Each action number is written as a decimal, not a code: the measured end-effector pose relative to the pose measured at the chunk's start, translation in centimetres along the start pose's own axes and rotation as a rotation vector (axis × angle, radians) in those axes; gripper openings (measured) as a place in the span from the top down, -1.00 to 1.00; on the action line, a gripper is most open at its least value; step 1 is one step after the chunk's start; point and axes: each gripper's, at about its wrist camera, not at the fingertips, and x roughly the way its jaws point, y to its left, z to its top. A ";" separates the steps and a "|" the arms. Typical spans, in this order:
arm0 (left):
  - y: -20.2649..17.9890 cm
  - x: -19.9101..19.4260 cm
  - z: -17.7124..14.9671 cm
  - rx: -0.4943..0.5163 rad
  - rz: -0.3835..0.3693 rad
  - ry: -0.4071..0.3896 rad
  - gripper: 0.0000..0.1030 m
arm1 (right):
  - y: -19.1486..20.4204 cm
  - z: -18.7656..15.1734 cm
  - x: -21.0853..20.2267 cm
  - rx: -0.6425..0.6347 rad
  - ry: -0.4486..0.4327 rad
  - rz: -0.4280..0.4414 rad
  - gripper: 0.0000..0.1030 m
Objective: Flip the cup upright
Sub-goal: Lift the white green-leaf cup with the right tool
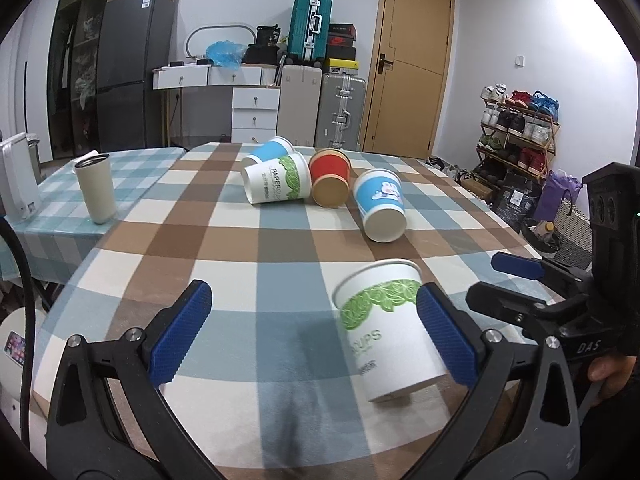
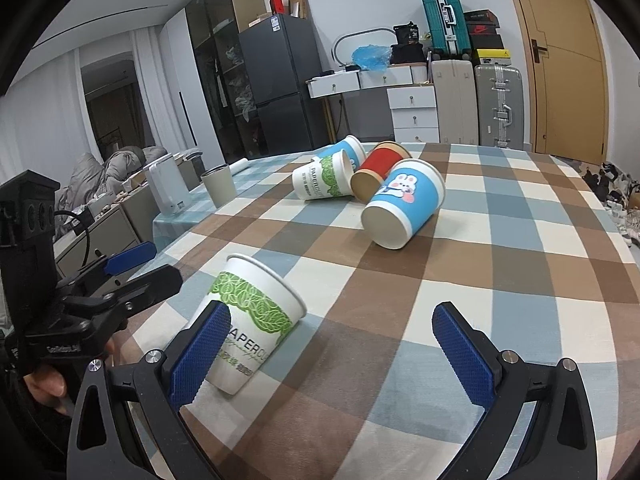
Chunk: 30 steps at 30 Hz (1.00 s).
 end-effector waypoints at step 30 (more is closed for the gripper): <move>1.9 2.4 -1.8 0.083 -0.017 -0.055 -0.98 | 0.8 0.2 1.2 0.015 0.015 0.050 -1.00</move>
